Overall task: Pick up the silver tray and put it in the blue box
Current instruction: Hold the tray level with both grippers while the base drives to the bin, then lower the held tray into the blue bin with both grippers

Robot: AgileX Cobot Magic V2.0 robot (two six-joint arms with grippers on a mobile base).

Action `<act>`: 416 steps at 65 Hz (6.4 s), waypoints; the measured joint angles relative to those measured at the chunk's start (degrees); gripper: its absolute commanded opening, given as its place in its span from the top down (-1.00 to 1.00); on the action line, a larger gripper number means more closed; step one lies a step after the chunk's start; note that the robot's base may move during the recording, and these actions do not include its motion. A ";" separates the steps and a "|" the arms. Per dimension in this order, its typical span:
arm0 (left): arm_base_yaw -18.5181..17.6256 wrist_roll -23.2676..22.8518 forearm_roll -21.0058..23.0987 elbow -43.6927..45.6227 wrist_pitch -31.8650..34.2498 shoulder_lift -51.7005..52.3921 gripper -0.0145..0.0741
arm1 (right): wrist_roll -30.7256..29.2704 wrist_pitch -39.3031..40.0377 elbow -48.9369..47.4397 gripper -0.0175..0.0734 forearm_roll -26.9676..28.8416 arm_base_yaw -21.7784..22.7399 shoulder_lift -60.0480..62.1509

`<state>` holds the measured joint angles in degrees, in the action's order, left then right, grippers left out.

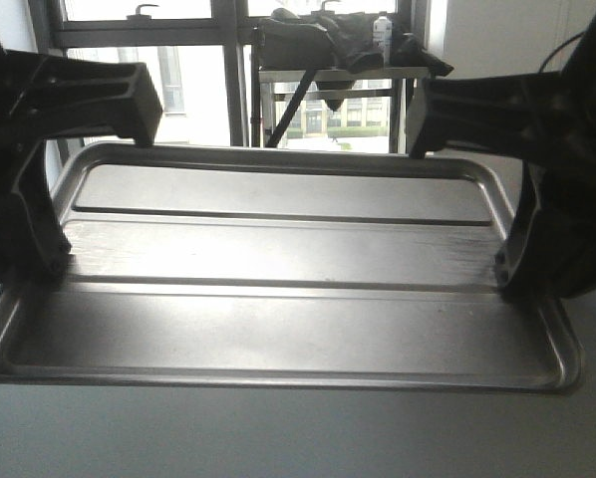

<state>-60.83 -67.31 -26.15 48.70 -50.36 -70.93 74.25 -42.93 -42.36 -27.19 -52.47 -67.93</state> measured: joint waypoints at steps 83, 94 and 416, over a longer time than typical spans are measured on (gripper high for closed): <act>0.00 0.00 0.00 0.00 0.13 0.00 0.69 | 0.00 -0.11 0.00 0.49 0.00 0.00 0.00; 0.00 0.00 0.00 0.00 0.13 0.00 0.69 | 0.00 -0.11 0.00 0.49 0.00 0.00 0.00; 35.02 42.35 14.30 48.94 6.01 -27.81 0.69 | -46.03 -1.99 -57.86 0.49 14.62 25.74 -31.39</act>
<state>-25.80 -24.96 -11.84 97.64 -44.35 -98.74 28.22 -44.92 -100.22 -12.58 -26.73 -99.31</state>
